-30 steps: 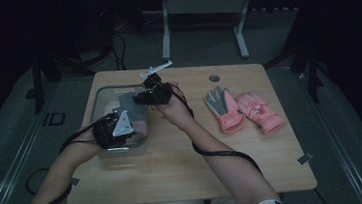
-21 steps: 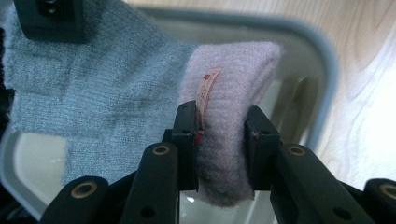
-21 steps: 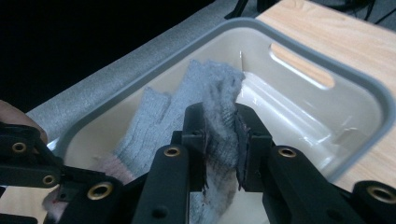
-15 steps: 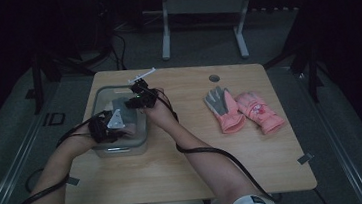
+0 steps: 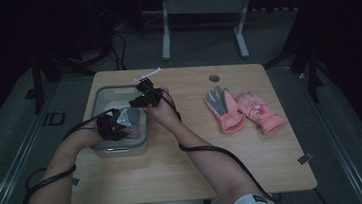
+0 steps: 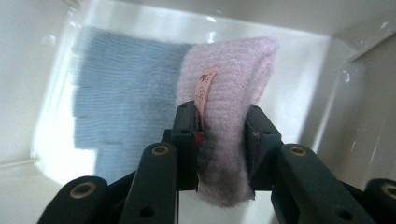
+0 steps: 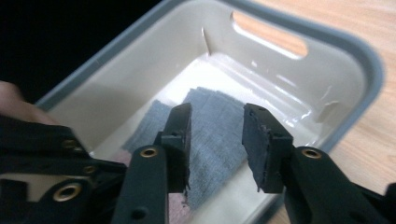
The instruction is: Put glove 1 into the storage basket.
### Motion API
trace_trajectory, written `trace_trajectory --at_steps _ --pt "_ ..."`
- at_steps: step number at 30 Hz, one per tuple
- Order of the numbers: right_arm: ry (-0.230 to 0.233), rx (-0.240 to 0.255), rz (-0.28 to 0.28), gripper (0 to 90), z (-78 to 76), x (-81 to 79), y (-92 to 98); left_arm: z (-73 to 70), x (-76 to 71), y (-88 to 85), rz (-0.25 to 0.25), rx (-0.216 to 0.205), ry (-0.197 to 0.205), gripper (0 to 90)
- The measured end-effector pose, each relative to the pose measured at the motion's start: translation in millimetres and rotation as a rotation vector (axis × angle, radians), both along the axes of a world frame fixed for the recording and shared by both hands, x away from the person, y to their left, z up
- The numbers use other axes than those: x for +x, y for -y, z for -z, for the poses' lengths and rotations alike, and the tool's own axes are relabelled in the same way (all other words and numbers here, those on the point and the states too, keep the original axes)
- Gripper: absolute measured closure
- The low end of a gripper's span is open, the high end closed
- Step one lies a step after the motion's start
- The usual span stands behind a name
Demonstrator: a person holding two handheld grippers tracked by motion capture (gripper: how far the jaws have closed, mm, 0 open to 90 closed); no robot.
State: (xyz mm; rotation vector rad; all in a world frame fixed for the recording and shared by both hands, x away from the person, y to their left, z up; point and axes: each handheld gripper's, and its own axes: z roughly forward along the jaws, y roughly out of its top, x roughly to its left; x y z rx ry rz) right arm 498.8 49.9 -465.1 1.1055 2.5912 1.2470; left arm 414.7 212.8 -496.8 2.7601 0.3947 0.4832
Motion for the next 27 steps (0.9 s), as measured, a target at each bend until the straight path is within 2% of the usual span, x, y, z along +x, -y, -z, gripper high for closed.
trace_trajectory --at_steps 1,2,7,9,10,11,12,13,14,15,16,17,18,23,25,26,27 --pt "0.0 0.0 0.0 62.0 0.0 0.0 0.0 0.0 0.0 0.0 0.0 0.0 0.0 69.4" --pt "0.012 0.022 -0.005 60.4 -5.2 -2.1 7.0 0.0 1.3 -0.2 -0.003 -0.009 -0.006 69.4" --pt "0.023 0.039 -0.019 57.5 -10.2 -7.0 16.2 -0.9 3.3 1.5 -0.026 -0.027 -0.029 65.2" --pt "0.019 0.047 -0.03 58.4 -12.2 -10.2 20.4 -2.8 2.9 2.3 -0.054 -0.029 -0.04 55.0" --pt "0.009 0.076 -0.035 59.0 -13.9 -14.0 25.5 -3.7 3.2 2.2 -0.07 -0.029 -0.042 41.4" --pt "0.009 0.076 -0.035 59.0 -13.9 -14.0 25.5 -5.1 4.1 1.7 -0.099 -0.03 -0.048 41.4" --pt "0.015 0.097 -0.04 58.9 -16.0 -18.8 30.9 -7.8 3.5 0.7 -0.106 -0.03 -0.047 29.4" --pt "0.017 0.101 -0.042 58.8 -16.8 -20.4 32.5 -9.6 2.7 0.2 -0.112 -0.037 -0.031 28.1" --pt "0.017 0.101 -0.042 58.8 -16.8 -20.4 32.5 -14.0 2.9 -0.8 -0.135 -0.058 -0.022 28.1" --pt "0.036 0.094 -0.058 58.2 -18.9 -25.0 37.2 -18.6 2.8 -1.5 -0.148 -0.08 -0.026 21.4" --pt "0.036 0.094 -0.058 58.2 -18.9 -25.0 37.2 -21.8 2.4 -2.1 -0.154 -0.102 -0.022 21.4" --pt "0.046 0.093 -0.071 58.3 -20.5 -28.1 41.8 -25.8 2.0 -2.2 -0.166 -0.122 -0.016 17.0" --pt "0.046 0.093 -0.071 58.3 -20.5 -28.1 41.8 -31.0 1.3 -2.0 -0.175 -0.153 -0.026 17.0" --pt "0.062 0.102 -0.115 61.7 -26.9 -36.9 61.3 -49.8 -9.1 9.4 -0.154 -0.255 -0.029 12.0" --pt "0.07 0.098 -0.117 61.7 -27.9 -39.8 65.6 -50.1 -10.2 11.1 -0.152 -0.269 -0.03 12.0" --pt "0.076 0.094 -0.118 61.4 -28.5 -41.4 68.4 -49.4 -11.2 14.1 -0.154 -0.277 -0.046 12.0" --pt "0.085 0.083 -0.116 60.6 -29.3 -45.3 76.4 -48.1 -12.7 18.7 -0.151 -0.258 -0.059 11.8"
